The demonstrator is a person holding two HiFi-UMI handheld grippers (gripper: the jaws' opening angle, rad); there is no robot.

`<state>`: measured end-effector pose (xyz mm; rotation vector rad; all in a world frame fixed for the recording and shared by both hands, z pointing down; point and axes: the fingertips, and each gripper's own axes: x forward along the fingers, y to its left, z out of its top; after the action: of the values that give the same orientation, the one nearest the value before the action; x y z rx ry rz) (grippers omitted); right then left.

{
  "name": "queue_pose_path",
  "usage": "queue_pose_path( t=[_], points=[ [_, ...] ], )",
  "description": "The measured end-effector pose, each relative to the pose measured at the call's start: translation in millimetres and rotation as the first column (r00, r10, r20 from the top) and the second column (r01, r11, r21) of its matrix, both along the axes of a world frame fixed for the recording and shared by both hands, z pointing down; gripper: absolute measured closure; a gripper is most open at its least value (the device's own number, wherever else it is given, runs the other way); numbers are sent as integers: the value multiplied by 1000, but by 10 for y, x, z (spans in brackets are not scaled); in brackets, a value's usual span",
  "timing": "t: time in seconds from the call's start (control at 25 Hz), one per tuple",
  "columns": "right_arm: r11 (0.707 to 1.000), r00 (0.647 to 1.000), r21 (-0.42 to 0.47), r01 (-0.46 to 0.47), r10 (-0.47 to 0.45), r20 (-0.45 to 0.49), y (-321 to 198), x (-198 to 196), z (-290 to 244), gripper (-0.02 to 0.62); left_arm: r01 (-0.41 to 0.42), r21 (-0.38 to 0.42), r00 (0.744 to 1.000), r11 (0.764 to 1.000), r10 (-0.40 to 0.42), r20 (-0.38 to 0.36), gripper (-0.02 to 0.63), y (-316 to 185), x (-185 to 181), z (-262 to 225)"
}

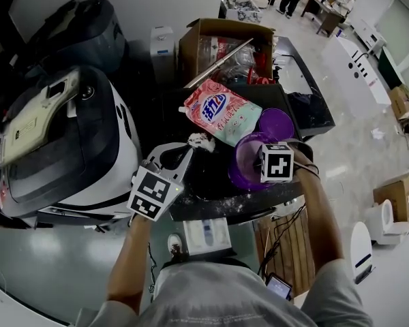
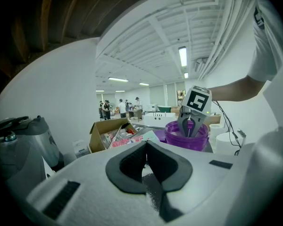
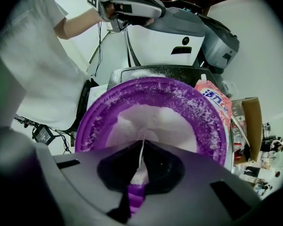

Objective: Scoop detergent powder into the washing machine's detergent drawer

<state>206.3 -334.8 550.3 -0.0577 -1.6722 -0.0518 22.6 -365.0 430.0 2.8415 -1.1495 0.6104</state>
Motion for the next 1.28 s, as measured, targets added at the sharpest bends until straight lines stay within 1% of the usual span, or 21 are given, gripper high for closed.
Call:
queue_pose_path(
  t=[0.16,0.4,0.64,0.92,1.08,1.28],
  points=[
    [999,1000,-54,-7,8,12,90,-14,-58,581,-5,-4,1000,1000,5,-9,597,23,18,-6],
    [990,997,-131,-48,55,48,264,27,-135,581,-24,-1,1000,1000,24,-16,597,68,65,-24],
    [989,997,-143,-42,51,58,372,15,-233,581,-44,12,999,999,44,-21,597,122,114,-85],
    [985,988,-146,-90,106,109,422,29,-351,582,-70,9,996,998,70,-49,597,244,176,-110],
    [979,969,-145,-143,169,181,439,11,-448,582,-81,17,995,997,81,-50,597,297,186,-116],
    [971,952,-152,-182,213,218,487,68,-565,583,-94,3,992,996,94,-87,597,380,212,-159]
  ],
)
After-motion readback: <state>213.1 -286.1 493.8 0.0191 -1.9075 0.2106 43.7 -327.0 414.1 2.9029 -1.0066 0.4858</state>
